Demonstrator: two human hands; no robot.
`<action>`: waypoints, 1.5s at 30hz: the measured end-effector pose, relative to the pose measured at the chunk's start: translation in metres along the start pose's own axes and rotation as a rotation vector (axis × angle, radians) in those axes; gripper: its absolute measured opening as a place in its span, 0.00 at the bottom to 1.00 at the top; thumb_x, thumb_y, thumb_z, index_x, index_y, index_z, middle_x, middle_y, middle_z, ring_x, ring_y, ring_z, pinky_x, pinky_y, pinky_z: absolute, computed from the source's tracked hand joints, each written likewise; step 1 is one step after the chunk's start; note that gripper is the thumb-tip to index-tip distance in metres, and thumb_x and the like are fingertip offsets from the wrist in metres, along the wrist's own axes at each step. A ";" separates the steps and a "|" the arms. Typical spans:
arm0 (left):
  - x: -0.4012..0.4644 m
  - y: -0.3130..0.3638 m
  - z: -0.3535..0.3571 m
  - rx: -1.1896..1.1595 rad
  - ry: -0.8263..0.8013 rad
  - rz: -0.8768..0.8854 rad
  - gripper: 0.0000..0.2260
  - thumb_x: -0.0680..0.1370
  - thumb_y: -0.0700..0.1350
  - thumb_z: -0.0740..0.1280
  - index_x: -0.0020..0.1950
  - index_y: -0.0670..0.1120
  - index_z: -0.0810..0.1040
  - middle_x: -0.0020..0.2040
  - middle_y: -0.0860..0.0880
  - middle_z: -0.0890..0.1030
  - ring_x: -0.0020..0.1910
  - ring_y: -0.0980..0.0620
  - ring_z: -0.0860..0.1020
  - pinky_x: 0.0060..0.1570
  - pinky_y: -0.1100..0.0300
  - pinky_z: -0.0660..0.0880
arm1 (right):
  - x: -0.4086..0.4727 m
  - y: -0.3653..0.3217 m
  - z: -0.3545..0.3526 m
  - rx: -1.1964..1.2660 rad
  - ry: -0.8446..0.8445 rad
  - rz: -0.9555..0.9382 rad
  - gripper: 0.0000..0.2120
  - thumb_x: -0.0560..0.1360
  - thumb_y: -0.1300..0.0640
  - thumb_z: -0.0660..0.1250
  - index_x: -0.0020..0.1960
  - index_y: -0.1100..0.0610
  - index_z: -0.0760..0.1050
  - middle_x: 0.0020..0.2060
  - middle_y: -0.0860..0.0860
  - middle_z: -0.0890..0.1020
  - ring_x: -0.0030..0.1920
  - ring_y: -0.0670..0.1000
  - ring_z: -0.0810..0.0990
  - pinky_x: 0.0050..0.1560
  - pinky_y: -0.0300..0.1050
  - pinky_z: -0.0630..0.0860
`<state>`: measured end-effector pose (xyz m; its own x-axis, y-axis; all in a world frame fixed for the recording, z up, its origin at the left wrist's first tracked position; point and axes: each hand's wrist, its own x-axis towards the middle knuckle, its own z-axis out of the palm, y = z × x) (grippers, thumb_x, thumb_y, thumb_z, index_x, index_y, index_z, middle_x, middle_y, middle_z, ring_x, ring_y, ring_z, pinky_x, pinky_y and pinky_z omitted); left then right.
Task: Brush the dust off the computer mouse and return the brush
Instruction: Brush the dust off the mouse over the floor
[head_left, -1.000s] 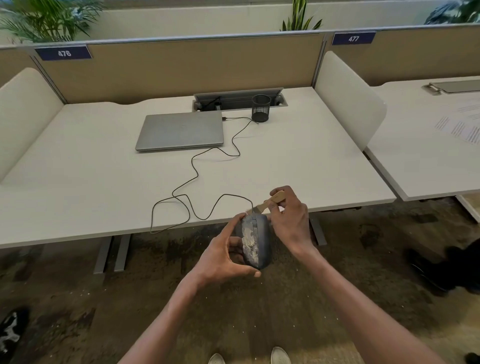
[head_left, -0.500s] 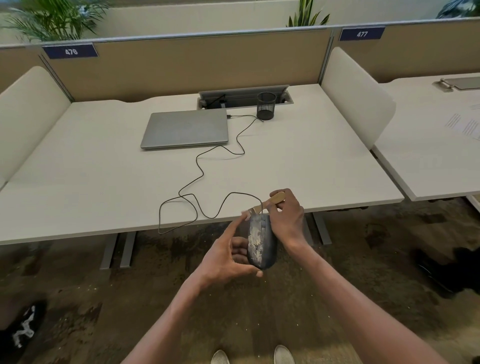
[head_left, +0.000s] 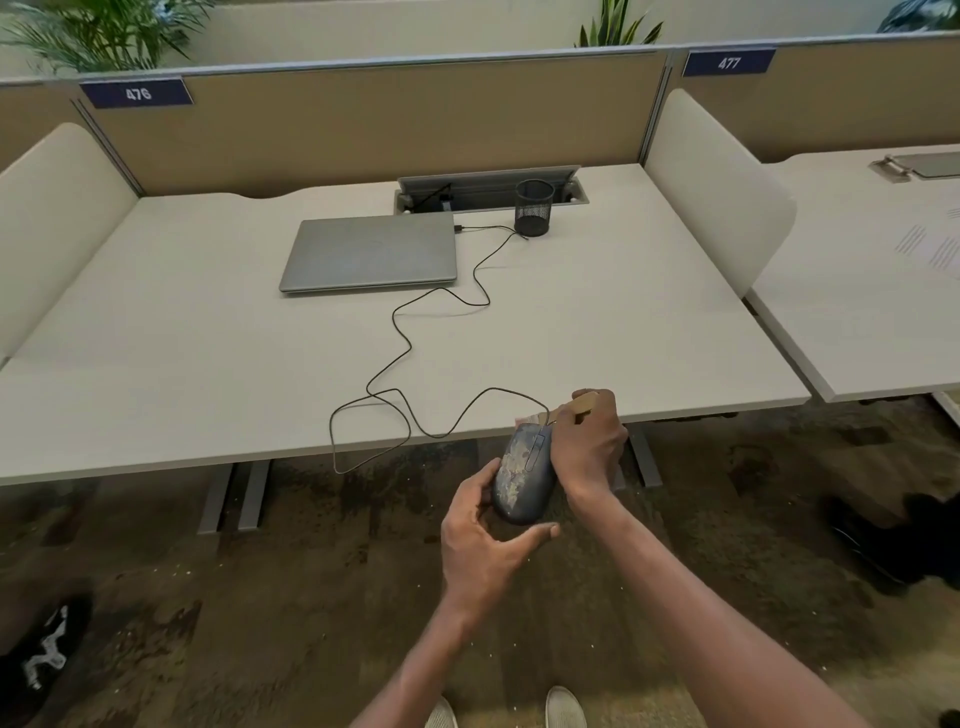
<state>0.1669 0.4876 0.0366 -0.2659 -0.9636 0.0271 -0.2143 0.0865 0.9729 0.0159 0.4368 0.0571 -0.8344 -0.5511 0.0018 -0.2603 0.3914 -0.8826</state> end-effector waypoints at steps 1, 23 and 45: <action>-0.001 0.000 0.002 0.005 0.038 0.012 0.40 0.62 0.51 0.84 0.71 0.46 0.72 0.64 0.48 0.78 0.63 0.54 0.78 0.58 0.55 0.81 | -0.001 0.000 0.000 0.004 0.010 0.002 0.05 0.80 0.60 0.66 0.55 0.58 0.73 0.41 0.50 0.77 0.41 0.53 0.77 0.37 0.49 0.78; 0.019 -0.005 -0.027 -0.092 0.055 0.014 0.32 0.61 0.56 0.82 0.63 0.56 0.76 0.60 0.55 0.81 0.60 0.60 0.81 0.53 0.63 0.81 | -0.006 -0.002 -0.046 -0.034 0.084 -0.303 0.15 0.82 0.61 0.65 0.65 0.60 0.64 0.44 0.50 0.78 0.40 0.53 0.79 0.37 0.48 0.78; 0.030 -0.005 -0.022 -0.052 0.061 0.020 0.30 0.64 0.44 0.83 0.64 0.47 0.78 0.55 0.48 0.85 0.51 0.55 0.85 0.51 0.63 0.82 | -0.041 -0.067 -0.070 -0.226 -0.755 -0.909 0.28 0.81 0.60 0.67 0.73 0.44 0.57 0.36 0.48 0.78 0.32 0.46 0.76 0.31 0.46 0.78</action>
<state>0.1805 0.4531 0.0374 -0.2115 -0.9756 0.0588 -0.1605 0.0940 0.9825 0.0337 0.4843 0.1492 0.1736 -0.9555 0.2384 -0.7484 -0.2853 -0.5988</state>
